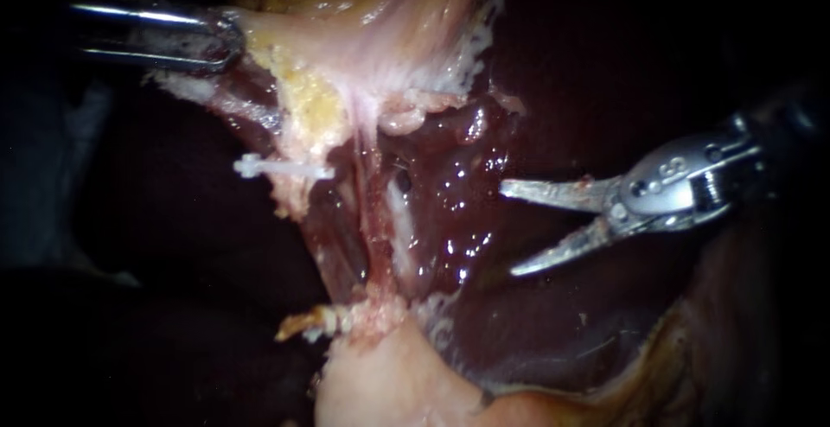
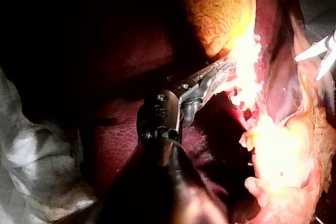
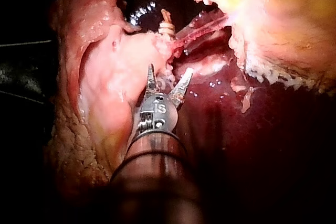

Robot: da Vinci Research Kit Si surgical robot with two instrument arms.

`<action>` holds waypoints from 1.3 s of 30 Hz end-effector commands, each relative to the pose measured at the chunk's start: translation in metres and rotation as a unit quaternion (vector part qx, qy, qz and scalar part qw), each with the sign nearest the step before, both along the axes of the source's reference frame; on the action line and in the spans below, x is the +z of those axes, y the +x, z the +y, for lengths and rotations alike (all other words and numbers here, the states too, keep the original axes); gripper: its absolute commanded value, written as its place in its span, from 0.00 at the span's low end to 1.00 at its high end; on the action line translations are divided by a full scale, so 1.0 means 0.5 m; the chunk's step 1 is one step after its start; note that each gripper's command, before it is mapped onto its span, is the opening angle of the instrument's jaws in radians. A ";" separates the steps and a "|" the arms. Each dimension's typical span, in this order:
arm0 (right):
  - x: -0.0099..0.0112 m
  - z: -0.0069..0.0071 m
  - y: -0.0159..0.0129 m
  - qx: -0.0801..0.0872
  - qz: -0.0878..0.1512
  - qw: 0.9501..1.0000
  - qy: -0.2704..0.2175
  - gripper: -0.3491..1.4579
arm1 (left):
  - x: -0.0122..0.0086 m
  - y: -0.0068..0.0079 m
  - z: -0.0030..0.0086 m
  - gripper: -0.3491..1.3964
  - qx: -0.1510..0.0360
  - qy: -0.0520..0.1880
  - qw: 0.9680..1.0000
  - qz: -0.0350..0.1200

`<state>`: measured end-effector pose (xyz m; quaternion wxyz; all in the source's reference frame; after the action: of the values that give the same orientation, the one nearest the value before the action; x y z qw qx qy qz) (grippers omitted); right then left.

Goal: Go back from the cut left tube

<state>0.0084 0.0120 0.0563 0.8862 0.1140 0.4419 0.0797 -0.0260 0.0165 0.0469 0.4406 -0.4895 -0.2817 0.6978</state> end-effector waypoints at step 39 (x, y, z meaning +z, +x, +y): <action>0.0012 0.0000 -0.0020 -0.006 0.002 1.000 0.005 0.99 | 0.0126 -0.0105 -0.0021 0.00 -0.001 -0.013 1.000 0.009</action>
<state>0.0074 0.0120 0.0569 0.8840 0.1256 0.4439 0.0748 -0.0312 0.0154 0.0532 0.4376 -0.4887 -0.2680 0.7056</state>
